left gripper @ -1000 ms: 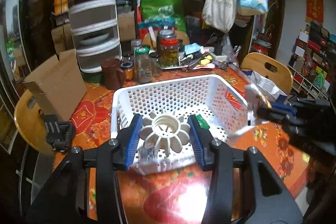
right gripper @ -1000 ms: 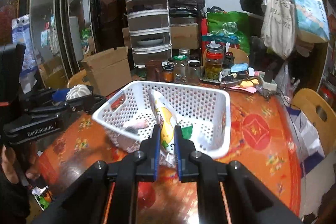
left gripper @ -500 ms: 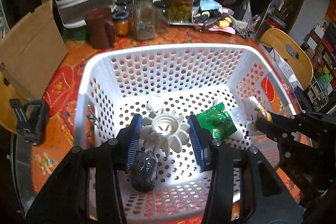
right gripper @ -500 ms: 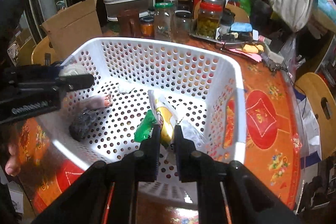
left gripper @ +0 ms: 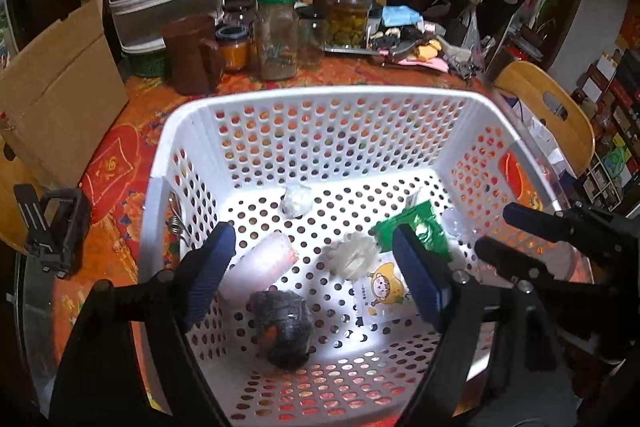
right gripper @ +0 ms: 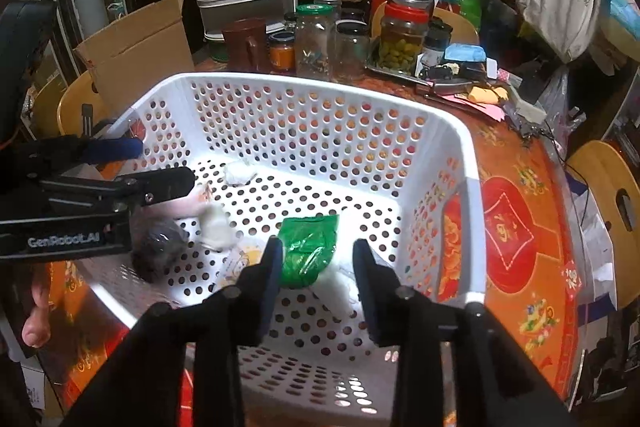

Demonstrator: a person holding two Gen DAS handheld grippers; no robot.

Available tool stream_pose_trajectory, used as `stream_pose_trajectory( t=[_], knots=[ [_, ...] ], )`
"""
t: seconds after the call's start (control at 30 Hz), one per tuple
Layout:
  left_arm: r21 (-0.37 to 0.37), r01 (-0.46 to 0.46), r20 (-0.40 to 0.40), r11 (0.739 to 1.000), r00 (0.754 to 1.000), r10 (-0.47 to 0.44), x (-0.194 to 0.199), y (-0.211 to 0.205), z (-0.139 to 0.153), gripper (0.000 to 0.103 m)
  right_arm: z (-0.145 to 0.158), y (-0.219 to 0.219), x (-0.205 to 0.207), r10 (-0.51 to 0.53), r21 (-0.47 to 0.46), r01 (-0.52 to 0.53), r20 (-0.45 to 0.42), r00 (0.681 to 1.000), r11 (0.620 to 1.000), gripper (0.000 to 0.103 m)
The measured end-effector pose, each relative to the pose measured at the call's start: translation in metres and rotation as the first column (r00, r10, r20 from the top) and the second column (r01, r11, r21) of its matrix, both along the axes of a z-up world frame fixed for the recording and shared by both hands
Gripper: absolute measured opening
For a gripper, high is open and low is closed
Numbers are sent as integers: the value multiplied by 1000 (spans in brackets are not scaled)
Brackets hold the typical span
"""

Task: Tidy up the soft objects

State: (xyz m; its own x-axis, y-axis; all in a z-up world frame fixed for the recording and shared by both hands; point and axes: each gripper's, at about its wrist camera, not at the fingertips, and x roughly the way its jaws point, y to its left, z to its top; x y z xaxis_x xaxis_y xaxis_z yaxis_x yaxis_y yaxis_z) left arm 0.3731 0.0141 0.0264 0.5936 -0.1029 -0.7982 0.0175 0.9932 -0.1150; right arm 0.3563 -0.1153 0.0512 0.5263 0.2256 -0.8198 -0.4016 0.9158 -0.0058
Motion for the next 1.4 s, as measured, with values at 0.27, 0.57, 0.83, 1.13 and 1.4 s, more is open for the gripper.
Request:
stream_pose_trajectory(
  t=[0.27, 0.57, 0.83, 1.13, 1.4],
  knots=[
    [44, -4, 94, 999, 996, 0, -37, 3, 31, 92, 22, -15, -30, -3, 50, -1, 73, 997, 999, 79],
    [77, 40, 140, 996, 989, -50, -109, -2, 44, 103, 39, -27, -86, -3, 69, -8, 156, 988, 998, 94],
    [65, 11, 232, 998, 972, -26, -194, 8, 51, 103, 44, -46, -155, -57, 62, 45, 200, 978, 997, 94],
    [74, 25, 262, 997, 964, -44, -284, 0, 46, 103, 46, -64, -229, -111, 102, 87, 261, 959, 991, 94],
    [37, -2, 368, 999, 930, -12, -365, -9, 72, 103, 58, -65, -288, -135, 130, 99, 306, 942, 987, 94]
  ],
)
